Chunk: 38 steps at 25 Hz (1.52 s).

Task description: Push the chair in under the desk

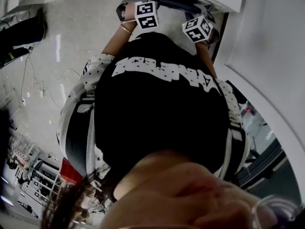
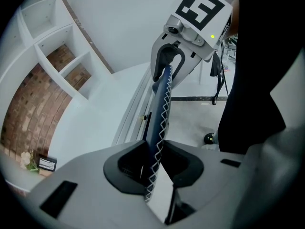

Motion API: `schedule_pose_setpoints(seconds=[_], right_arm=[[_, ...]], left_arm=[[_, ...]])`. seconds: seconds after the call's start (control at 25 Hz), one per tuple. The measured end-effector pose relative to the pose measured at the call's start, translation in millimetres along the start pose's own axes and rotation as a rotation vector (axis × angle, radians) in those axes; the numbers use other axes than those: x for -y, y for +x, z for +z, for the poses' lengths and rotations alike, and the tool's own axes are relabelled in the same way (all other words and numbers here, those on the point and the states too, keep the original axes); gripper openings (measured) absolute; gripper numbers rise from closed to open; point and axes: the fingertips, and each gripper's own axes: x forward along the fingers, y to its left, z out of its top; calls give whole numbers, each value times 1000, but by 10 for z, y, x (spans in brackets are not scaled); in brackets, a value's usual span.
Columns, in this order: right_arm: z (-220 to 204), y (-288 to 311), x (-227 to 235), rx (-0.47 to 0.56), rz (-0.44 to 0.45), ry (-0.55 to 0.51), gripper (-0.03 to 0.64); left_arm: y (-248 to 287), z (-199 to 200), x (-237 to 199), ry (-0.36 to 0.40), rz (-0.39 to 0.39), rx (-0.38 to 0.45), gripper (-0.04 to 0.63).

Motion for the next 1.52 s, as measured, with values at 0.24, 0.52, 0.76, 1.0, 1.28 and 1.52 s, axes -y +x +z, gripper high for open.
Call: schedule_pose_setpoints(seconds=[0.24, 0.52, 0.76, 1.0, 1.28, 1.52], right_arm=[[-52, -11, -63, 3, 37, -10, 175], [-57, 11, -90, 32, 95, 18, 189], [4, -10, -111, 56, 84, 59, 220], [85, -220, -90, 111, 47, 65, 222], [361, -414, 12, 244, 7, 168, 222], [689, -732, 185, 416, -34, 274, 121]], left_arm=[[6, 2, 43, -12, 16, 9, 133], [19, -19, 21, -43, 55, 18, 157], [-3, -119, -67, -131, 122, 50, 187], [-151, -110, -72, -187, 198, 99, 200], [-530, -55, -235, -281, 325, 221, 186], [-967, 174, -396, -334, 396, 375, 51]])
